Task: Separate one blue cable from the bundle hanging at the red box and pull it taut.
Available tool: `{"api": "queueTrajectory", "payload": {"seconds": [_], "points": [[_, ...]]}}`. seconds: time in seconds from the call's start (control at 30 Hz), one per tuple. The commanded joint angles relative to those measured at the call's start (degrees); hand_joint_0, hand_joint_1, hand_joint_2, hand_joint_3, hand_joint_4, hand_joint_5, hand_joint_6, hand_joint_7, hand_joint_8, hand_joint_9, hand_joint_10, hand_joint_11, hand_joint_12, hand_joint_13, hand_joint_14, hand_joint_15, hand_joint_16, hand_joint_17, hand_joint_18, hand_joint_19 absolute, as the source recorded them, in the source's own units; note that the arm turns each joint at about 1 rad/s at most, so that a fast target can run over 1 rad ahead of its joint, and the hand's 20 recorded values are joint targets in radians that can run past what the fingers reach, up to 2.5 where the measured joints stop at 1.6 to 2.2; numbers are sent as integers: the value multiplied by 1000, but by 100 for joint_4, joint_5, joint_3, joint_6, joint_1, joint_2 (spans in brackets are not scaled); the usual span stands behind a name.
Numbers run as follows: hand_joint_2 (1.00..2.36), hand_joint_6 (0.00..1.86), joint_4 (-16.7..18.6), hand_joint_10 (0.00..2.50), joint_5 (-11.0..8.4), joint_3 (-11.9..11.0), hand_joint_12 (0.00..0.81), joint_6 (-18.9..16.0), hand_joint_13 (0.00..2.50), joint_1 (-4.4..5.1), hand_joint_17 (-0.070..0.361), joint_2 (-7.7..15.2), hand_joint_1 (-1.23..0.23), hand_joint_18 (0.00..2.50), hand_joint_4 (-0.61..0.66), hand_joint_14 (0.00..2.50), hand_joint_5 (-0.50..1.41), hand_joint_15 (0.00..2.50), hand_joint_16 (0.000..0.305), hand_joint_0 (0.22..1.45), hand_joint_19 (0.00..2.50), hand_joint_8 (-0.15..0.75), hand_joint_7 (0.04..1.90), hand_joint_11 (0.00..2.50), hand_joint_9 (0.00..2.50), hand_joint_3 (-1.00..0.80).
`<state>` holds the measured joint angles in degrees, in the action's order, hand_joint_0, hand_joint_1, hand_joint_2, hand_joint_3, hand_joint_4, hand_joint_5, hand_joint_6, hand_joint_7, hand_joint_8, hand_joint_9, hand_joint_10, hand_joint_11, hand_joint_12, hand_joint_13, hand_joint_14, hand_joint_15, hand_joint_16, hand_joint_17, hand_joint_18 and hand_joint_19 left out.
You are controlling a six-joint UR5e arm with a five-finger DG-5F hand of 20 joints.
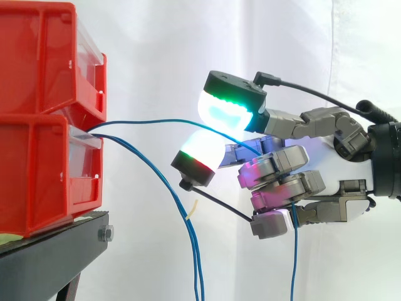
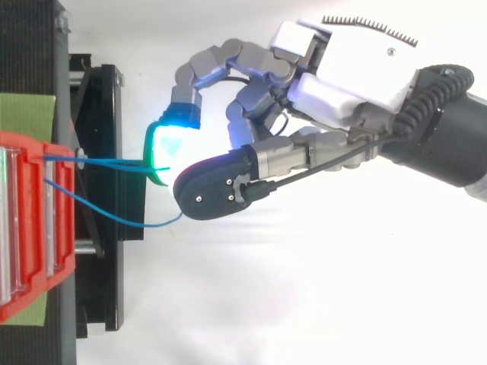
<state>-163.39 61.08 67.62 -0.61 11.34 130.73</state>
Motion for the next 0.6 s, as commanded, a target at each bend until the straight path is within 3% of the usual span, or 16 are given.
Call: {"api": "queueTrajectory", "payload": {"seconds": [0.0, 0.17, 0.37, 0.57], "points": [[1010, 954, 0, 1131, 0, -3, 284, 0, 1256, 8, 107, 5, -769, 1146, 43, 1370, -165, 1521, 47, 658, 1186, 253, 1033, 1382, 1112, -383], [1020, 965, 0, 1132, 0, -3, 293, 0, 1267, 8, 107, -3, -773, 1147, -3, 1359, -156, 1539, 47, 665, 1191, 252, 1073, 1405, 1132, -238], [1009, 958, 0, 1119, 0, -3, 289, 0, 1259, 17, 108, 5, -745, 1143, 47, 1366, -161, 1535, 48, 645, 1193, 251, 996, 1413, 1124, -397], [1024, 968, 0, 1110, 0, -3, 291, 0, 1264, 17, 105, 5, -782, 1139, -12, 1354, -141, 1537, 47, 656, 1193, 263, 1103, 1427, 1148, -153]]}}
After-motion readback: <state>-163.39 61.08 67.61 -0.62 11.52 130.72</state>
